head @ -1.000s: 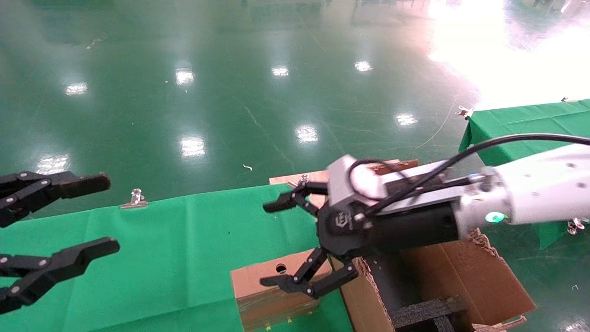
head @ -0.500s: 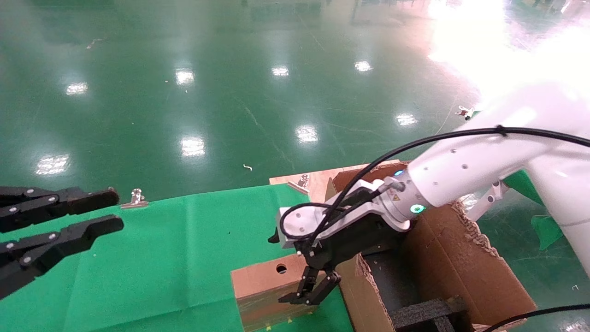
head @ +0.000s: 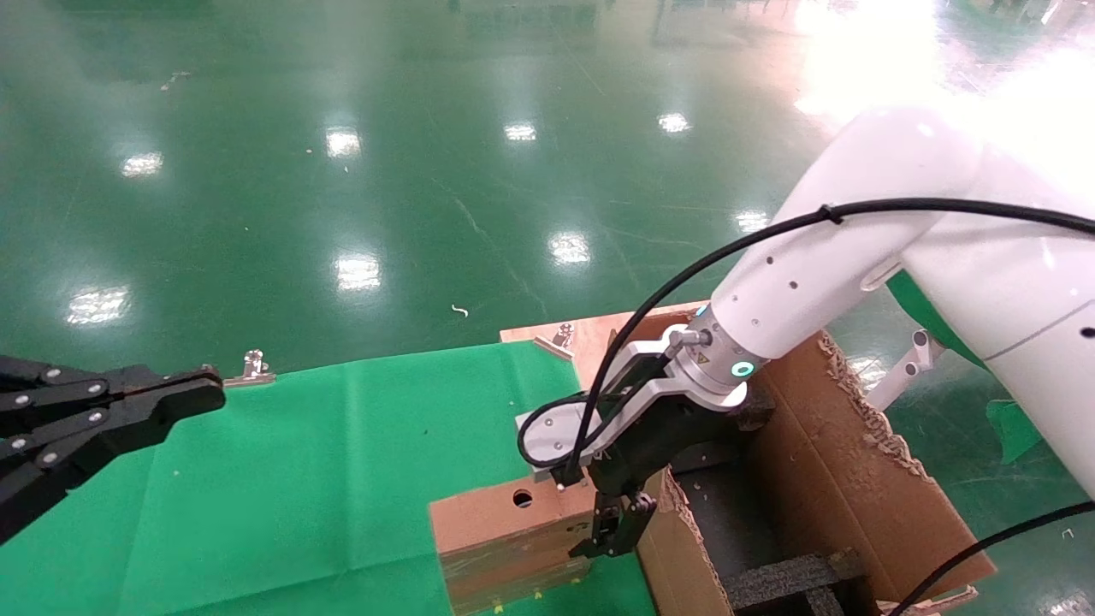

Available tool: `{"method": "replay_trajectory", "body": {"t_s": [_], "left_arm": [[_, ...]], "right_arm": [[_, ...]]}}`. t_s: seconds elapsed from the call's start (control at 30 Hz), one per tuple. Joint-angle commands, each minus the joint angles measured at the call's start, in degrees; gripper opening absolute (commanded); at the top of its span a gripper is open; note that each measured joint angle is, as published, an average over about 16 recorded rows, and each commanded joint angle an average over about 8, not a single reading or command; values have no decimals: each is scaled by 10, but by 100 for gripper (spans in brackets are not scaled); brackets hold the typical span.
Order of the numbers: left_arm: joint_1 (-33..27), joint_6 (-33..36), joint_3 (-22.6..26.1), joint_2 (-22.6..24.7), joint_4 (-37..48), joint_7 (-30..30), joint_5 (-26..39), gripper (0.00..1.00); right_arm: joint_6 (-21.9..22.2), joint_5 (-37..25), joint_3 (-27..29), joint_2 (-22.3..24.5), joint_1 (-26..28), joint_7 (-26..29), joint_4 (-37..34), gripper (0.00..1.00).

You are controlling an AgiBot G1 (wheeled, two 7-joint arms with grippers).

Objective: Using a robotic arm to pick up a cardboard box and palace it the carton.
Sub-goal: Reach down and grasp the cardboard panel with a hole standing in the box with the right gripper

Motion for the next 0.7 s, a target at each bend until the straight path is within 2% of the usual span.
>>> {"method": "replay_trajectory", "body": {"t_s": [0.03,0.07,0.1,0.33,0.37,0.7], "left_arm": [[0,0,0,0,0,0,0,100],[0,0,0,0,0,0,0,100],[0,0,0,0,0,0,0,100],[0,0,0,0,0,0,0,100],[0,0,0,0,0,0,0,100],[0,0,0,0,0,0,0,100]], "right_arm": [[1,1,-20,-6,10,-5,-7,100],[1,4,-26,-7,12,-7,-10,99],[1,5,-30,-8,14,-9,-12,91],[0,7,-58,-16,23,-20,-24,4],[0,7,-60,-17,24,-21,-25,0],[1,9,-51,-14,21,-17,-22,0]]}}
